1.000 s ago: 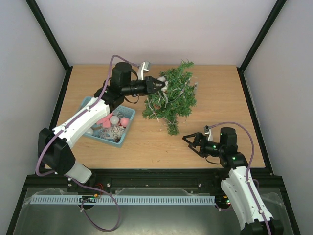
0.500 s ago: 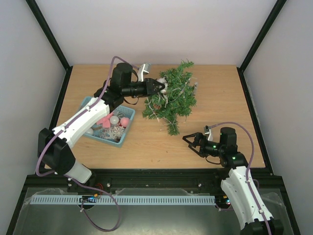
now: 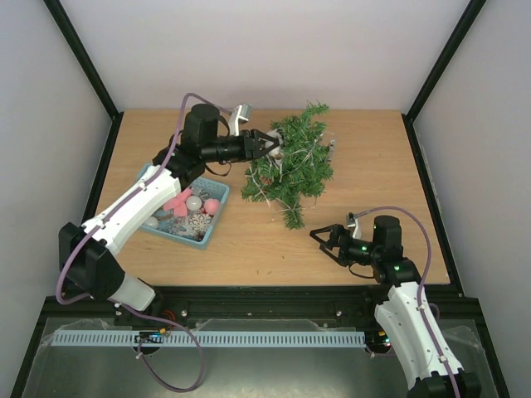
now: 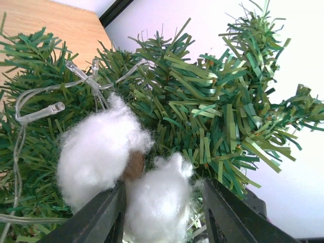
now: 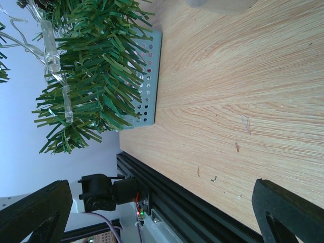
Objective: Decorate the small christmas tree
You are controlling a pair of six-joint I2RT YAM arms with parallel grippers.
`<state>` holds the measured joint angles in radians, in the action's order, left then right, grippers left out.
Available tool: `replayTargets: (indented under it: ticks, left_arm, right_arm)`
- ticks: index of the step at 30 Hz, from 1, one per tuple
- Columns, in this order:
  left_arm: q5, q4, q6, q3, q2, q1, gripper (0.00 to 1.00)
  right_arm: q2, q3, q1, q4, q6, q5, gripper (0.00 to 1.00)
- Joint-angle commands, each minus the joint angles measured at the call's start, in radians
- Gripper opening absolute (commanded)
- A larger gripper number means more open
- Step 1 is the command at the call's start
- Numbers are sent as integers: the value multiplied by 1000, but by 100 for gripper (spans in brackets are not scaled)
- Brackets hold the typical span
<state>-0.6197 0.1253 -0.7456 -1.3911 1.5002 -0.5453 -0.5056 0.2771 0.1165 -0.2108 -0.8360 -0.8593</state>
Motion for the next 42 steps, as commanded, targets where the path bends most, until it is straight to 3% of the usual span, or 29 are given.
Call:
replayTargets:
  ticks: [1, 15, 25, 30, 39, 42]
  left_arm:
    - [0, 22, 9, -28, -40, 21, 46]
    - [39, 98, 49, -23, -64, 48, 68]
    - [105, 202, 95, -47, -83, 53, 70]
    - [101, 201, 93, -53, -89, 54, 64]
    - [72, 172, 72, -72, -56, 50, 31]
    - [68, 166, 67, -90, -35, 37, 25]
  right_arm:
    - [6, -9, 4, -3, -4, -19, 99]
    - [12, -12, 3, -9, -6, -20, 99]
    - [6, -12, 3, 2, -12, -17, 99]
    - [-2, -11, 3, 14, -19, -21, 99]
    - [-17, -12, 4, 32, -23, -22, 99]
    - [-23, -12, 4, 37, -26, -25, 99]
